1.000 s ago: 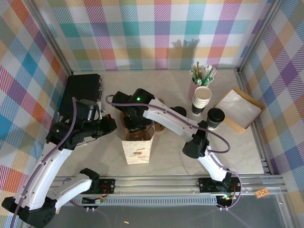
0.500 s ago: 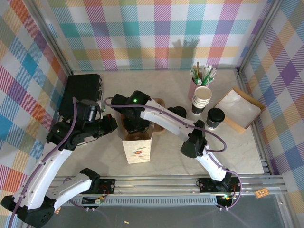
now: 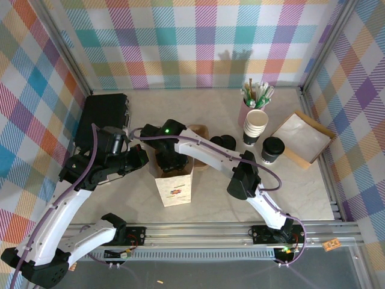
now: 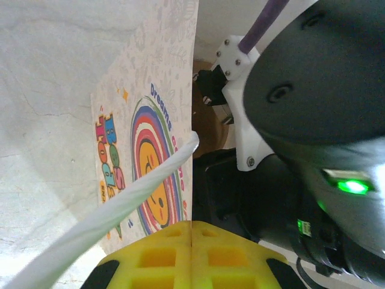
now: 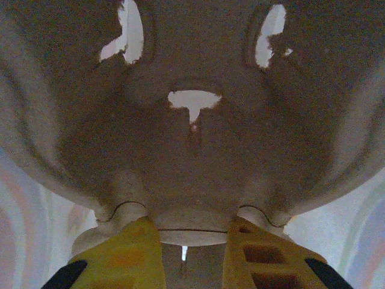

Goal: Pack the takeout coffee

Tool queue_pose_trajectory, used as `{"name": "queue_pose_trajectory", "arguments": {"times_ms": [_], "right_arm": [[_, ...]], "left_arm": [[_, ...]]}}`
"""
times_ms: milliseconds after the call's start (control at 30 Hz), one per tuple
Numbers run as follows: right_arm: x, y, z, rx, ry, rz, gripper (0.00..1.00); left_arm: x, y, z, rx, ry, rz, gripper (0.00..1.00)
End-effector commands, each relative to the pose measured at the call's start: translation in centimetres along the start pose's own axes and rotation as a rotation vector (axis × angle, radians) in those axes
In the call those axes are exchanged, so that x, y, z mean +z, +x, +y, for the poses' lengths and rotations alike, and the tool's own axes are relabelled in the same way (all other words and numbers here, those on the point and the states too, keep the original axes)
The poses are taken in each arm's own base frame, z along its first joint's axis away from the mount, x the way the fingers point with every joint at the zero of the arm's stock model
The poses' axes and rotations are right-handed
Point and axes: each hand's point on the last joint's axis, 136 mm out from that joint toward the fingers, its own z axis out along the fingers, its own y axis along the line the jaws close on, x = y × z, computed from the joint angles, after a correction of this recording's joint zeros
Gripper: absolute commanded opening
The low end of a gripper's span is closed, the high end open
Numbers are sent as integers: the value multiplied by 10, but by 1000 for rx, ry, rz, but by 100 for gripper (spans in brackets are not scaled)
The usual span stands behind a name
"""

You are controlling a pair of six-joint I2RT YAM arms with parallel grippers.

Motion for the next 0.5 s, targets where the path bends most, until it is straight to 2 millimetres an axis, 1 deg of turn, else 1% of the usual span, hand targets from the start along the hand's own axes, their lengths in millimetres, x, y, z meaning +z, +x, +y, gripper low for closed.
{"name": "queue_pose_trajectory", "arguments": {"times_ms": [0, 233, 467], "right_arm": [[11, 5, -1, 15, 0, 34, 0], [25, 13, -4, 23, 5, 83, 0], [39, 19, -3, 24, 18, 125, 0]], "left_arm": [[-6, -2, -2, 2, 7, -25, 0], [-11, -2, 1, 11, -7, -29, 0], [-11, -1, 5, 23, -23, -33, 0]]}}
